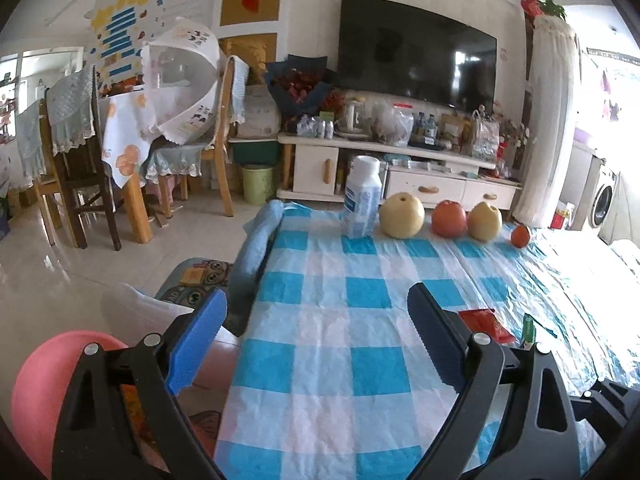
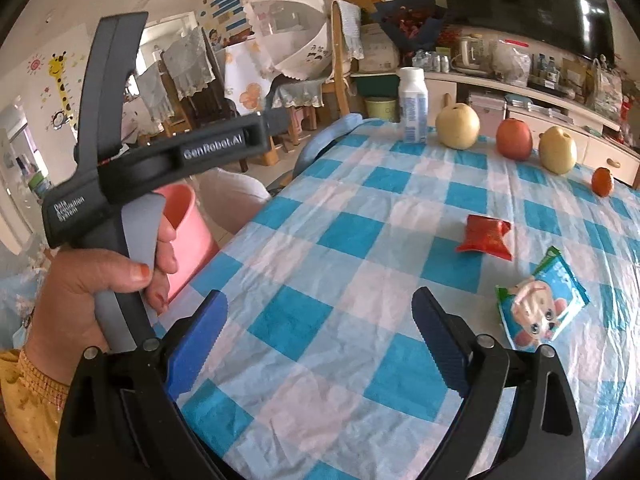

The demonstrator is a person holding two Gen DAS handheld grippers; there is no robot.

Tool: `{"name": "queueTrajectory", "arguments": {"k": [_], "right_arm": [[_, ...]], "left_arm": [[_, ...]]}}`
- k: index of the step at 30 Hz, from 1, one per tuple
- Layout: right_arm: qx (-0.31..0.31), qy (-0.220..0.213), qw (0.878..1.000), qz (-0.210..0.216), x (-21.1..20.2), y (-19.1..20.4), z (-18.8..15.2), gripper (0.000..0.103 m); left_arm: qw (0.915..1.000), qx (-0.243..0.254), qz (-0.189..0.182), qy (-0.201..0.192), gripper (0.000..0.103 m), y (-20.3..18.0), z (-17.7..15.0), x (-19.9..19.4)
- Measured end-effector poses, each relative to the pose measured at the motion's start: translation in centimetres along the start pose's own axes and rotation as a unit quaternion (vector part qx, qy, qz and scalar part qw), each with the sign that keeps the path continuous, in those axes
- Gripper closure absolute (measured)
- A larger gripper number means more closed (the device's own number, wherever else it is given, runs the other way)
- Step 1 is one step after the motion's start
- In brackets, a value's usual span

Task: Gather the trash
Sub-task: 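Move both grippers back over the table toward the last packets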

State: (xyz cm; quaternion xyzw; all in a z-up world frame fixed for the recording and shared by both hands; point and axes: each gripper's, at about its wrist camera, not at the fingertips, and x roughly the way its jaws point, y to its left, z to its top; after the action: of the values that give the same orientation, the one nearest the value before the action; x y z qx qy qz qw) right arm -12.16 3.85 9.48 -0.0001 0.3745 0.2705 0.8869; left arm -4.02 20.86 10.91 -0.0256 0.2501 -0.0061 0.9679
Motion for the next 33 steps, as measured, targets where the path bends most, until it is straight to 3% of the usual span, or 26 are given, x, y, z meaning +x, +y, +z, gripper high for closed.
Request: {"name": "queueTrajectory", "arguments": {"k": [17,27,33], "right_arm": [[0.043,-0.016,0.999,-0.017,-2.5,-5.3,-0.8,0.011],[0.102,-0.032,0.994,-0.029,-5.0,-10.3,-0.9,0.011],[0.147,-0.019,0.988,-0.041,-5.1,-13.5,-1.5,0.011]], "left_arm": [[0.9975,0.012,-0.049,0.049,0.011,-5.2,-0.7,2.4],[0.992,0.031,-0.096,0.076,0.011,-9.0,-1.2,3.8],[0.987,0.042,-0.118,0.1,0.011,-12.0,-1.8,5.5]]}}
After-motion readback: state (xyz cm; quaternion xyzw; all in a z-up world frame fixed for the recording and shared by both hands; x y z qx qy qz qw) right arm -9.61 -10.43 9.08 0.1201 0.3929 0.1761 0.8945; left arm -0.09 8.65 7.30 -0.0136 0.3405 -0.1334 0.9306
